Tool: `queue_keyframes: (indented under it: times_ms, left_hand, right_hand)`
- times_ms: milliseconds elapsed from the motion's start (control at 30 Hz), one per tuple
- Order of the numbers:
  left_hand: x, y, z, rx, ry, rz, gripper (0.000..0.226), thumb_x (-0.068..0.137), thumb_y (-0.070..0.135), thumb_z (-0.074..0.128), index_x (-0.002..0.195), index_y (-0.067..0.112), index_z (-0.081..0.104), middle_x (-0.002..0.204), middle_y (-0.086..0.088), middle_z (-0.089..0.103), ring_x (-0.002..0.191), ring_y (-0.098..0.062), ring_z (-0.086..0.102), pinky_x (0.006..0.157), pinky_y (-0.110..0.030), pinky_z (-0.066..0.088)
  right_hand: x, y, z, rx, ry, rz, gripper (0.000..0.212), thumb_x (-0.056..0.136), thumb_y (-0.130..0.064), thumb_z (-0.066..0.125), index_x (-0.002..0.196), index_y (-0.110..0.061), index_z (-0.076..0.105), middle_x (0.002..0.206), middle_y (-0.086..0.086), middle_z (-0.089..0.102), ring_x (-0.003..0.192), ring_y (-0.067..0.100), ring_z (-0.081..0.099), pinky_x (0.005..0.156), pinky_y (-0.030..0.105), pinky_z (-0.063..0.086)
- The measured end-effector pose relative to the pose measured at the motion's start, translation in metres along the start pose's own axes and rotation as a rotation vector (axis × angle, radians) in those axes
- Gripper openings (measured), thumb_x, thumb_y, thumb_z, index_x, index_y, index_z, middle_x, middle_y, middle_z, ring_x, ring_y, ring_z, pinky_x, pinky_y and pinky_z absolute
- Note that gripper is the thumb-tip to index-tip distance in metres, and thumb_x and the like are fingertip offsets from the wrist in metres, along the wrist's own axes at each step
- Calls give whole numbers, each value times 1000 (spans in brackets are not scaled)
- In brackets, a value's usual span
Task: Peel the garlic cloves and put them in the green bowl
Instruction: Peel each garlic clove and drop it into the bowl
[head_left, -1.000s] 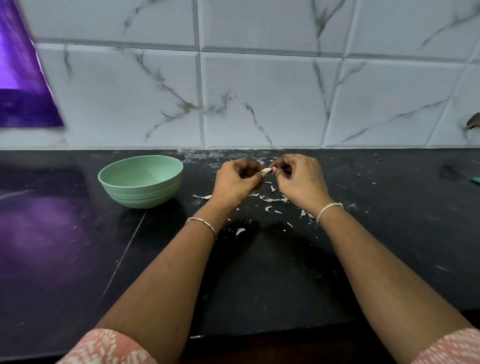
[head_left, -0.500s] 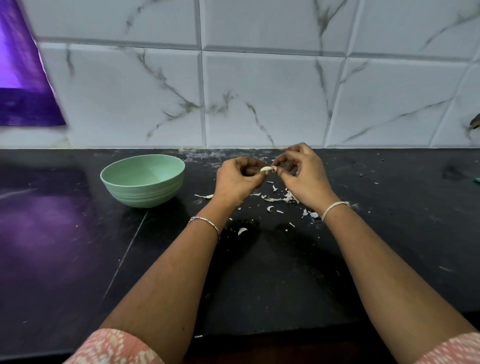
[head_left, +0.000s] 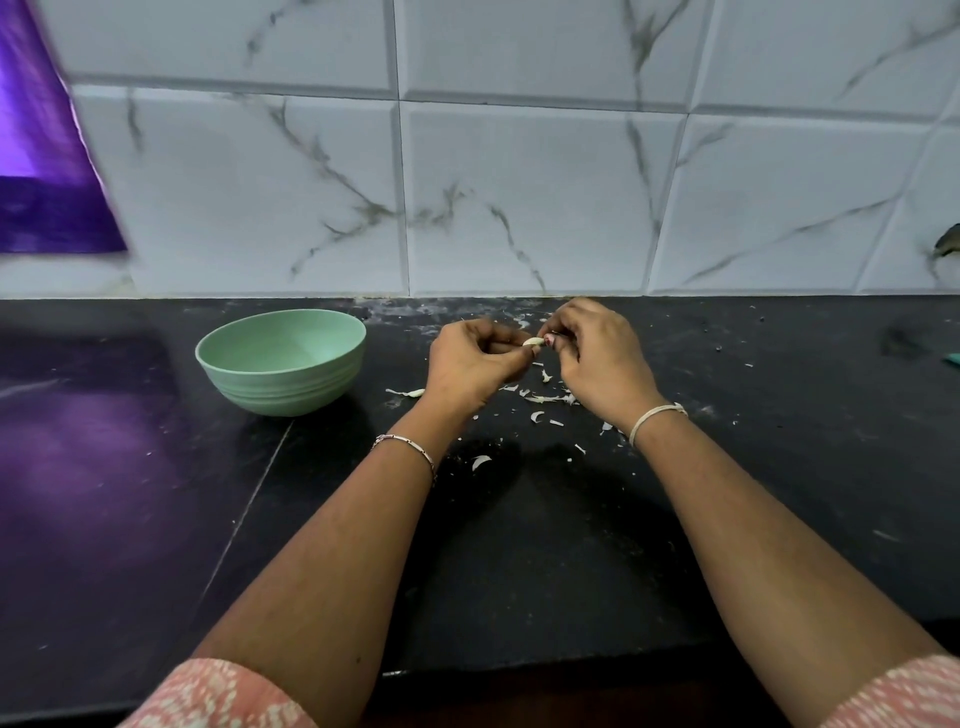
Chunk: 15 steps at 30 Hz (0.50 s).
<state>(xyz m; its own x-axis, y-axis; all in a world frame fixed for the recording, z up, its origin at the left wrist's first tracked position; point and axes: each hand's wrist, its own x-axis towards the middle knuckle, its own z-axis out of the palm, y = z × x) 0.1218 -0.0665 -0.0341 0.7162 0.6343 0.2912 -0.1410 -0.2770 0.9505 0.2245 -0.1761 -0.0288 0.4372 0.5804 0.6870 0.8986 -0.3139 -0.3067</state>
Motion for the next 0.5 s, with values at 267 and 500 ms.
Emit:
queue_keyframes:
  times_ms: [267,500]
  left_hand:
    - [1,-2,-4,-106,-78,6,14,79,0,76,91,6,72,73,-8,70,66,-12,65,72,-24,58]
    - [2,-2,-7,-181,-114,49,13,85,-5,68,95,3,70,75,-6,64,68,-8,63,70,-20,58]
  right_hand:
    - [0,2,0,69,-17,101,12,89,-5,61,91,-12,70,85,-6,54,75,8,45,67,16,30]
    - [1,-1,-1,186,-1,158,10,88,-9,65,90,-17,71,95,2,66,82,16,59,75,28,49]
